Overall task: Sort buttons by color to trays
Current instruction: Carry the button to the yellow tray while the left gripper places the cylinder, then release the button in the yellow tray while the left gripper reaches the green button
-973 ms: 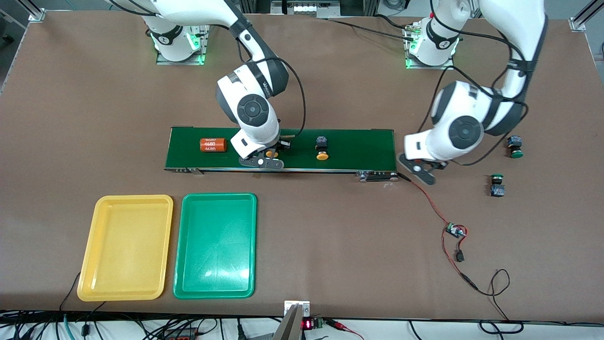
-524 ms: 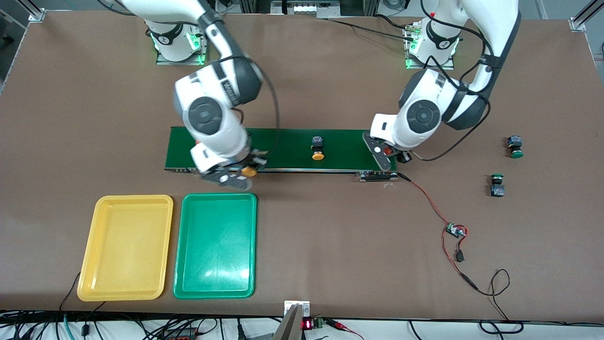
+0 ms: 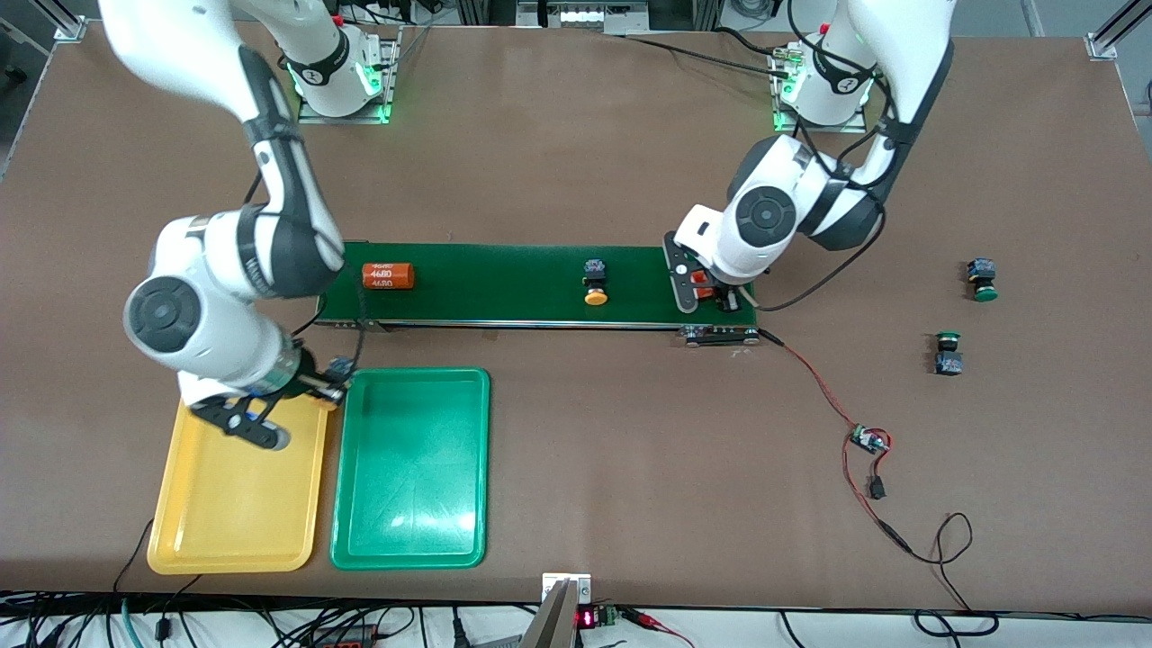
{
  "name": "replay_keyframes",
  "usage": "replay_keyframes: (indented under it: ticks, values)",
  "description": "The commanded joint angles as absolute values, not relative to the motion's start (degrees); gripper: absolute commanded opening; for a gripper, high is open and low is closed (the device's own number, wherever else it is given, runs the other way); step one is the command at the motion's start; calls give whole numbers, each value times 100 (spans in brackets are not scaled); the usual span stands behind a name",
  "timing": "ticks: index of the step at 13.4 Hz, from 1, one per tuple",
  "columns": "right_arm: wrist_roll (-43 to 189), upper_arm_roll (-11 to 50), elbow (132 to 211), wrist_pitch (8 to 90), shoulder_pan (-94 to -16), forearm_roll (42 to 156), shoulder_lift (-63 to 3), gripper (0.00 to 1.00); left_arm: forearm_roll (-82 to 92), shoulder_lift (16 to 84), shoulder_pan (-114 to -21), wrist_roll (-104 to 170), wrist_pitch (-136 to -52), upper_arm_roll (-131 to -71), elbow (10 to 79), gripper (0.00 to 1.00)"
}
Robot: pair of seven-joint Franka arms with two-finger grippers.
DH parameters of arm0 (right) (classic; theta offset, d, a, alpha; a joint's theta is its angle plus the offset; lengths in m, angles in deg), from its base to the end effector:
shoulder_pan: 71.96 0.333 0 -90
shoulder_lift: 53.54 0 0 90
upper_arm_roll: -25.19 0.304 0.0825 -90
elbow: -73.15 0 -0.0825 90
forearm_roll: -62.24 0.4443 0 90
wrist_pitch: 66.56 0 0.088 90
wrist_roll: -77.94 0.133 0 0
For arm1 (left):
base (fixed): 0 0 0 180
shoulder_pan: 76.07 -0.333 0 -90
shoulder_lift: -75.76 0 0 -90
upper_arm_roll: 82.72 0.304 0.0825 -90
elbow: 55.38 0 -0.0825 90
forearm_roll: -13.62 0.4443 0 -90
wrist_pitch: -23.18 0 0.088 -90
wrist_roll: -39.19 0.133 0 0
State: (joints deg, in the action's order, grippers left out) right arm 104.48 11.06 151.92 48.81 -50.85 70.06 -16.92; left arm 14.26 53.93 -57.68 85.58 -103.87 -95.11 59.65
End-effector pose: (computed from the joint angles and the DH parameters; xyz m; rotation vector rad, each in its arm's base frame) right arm 0.7614 0.1350 0.2896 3.0780 -0.5450 0.0382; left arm 0.5305 -0.3191 0.1761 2.3766 -1.8941 -0.2298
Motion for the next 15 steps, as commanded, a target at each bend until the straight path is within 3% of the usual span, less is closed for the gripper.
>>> replay_keyframes:
  ticks: [1,2,8,11,12,13,15]
  values:
    - [9327,1148,14663,5119,-5586,6954,-1023,0,1547,5352,-5664,8648,-10435,-9503,5923,47]
    - [8975,1148,14636,5408,-5735,6945,-847,0,1546,5352,-5673,8674,-10426,-9503,5940,99]
    - [8051,1200,14408,5911,-6157,6532,-178,0,1529,5667,-5814,8622,-10347,-9389,5897,100]
    - [7873,1201,14408,6175,-6194,6532,-2,3,1476,6028,-5866,8447,-9830,-8960,5844,100]
    - [7855,1209,14416,6245,-6185,6532,42,33,1476,6073,-5866,8402,-9681,-8775,5809,100]
    - [7855,1201,14434,6263,-6194,6558,25,99,1467,6090,-5953,8393,-9557,-8695,5774,100]
    - [7838,1209,14434,6150,-6203,6576,-132,100,1467,6091,-6103,8280,-9224,-8415,5555,100]
